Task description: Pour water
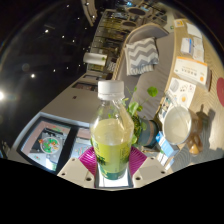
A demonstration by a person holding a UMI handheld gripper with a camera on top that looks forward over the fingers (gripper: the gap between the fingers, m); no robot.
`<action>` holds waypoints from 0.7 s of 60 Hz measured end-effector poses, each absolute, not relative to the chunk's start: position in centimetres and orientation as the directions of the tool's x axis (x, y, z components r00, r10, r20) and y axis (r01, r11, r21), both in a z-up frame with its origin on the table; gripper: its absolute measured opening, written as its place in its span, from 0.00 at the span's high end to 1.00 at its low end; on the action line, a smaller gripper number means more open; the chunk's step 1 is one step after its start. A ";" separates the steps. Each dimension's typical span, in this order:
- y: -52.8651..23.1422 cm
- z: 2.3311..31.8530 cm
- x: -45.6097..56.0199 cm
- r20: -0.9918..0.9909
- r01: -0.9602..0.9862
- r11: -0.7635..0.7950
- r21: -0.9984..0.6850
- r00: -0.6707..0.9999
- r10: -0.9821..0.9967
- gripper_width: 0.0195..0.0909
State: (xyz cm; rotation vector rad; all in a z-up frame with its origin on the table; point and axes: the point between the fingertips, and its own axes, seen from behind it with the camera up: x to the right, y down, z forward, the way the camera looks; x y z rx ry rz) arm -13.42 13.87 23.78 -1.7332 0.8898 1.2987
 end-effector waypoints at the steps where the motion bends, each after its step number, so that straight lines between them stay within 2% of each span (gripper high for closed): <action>1: 13.9 24.4 -12.8 -0.955 -0.865 -0.443 -0.235 0.290 -0.059 0.75; 6: 13.7 27.6 -9.3 -0.834 -0.768 -0.374 -0.520 0.551 0.029 0.74; 12: 13.3 30.8 -4.3 -0.642 -0.608 -0.258 -0.751 0.763 0.069 0.74; 14: 12.6 31.5 -2.3 -0.581 -0.555 -0.228 -0.800 0.811 0.065 0.74; 18: 12.6 30.9 1.5 -0.451 -0.439 -0.191 -0.878 0.892 0.023 0.74; 25: 11.5 27.1 7.7 -0.247 -0.256 -0.211 -0.943 0.967 -0.069 0.75; 28: 11.2 24.5 9.7 -0.183 -0.202 -0.246 -0.948 0.978 -0.098 0.74; 30: 10.6 21.4 11.4 -0.150 -0.173 -0.266 -0.948 0.983 -0.104 0.74; 33: 10.4 19.8 12.2 -0.106 -0.137 -0.305 -0.943 0.988 -0.116 0.74; 37: 9.9 16.2 13.3 -0.050 -0.092 -0.361 -0.928 0.991 -0.123 0.74; 38: 9.7 14.5 13.9 -0.041 -0.083 -0.369 -0.926 0.992 -0.121 0.74; 42: 9.1 11.7 14.2 -0.027 -0.074 -0.411 -0.909 0.993 -0.118 0.74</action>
